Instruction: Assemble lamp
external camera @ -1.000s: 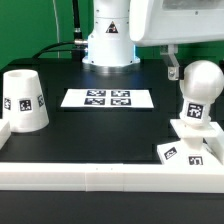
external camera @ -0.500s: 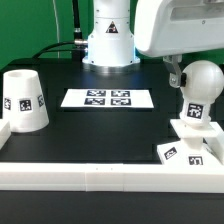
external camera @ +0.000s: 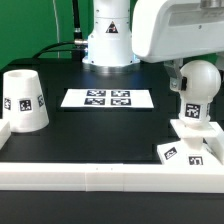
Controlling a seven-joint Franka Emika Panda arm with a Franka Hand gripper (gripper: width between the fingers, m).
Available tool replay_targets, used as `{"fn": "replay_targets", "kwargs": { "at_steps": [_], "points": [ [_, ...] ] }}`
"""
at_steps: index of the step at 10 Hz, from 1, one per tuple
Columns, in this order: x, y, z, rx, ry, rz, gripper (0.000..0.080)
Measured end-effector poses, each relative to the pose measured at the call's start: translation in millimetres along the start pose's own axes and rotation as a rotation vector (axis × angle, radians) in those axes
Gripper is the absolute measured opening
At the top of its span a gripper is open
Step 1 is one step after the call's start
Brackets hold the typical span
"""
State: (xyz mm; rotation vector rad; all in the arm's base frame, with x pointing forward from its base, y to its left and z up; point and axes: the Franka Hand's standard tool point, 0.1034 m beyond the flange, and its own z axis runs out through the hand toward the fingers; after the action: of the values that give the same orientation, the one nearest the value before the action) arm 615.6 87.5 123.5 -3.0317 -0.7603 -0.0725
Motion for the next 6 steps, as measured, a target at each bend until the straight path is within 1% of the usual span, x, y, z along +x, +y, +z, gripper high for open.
{"fn": "replay_targets", "kwargs": {
  "at_steps": [4,6],
  "points": [
    [-0.1,-0.2,0.1,0.002,0.0,0.036,0.0577],
    [1.3,-2.8,0.3,0.016,0.008,0.283,0.0577]
  ]
}}
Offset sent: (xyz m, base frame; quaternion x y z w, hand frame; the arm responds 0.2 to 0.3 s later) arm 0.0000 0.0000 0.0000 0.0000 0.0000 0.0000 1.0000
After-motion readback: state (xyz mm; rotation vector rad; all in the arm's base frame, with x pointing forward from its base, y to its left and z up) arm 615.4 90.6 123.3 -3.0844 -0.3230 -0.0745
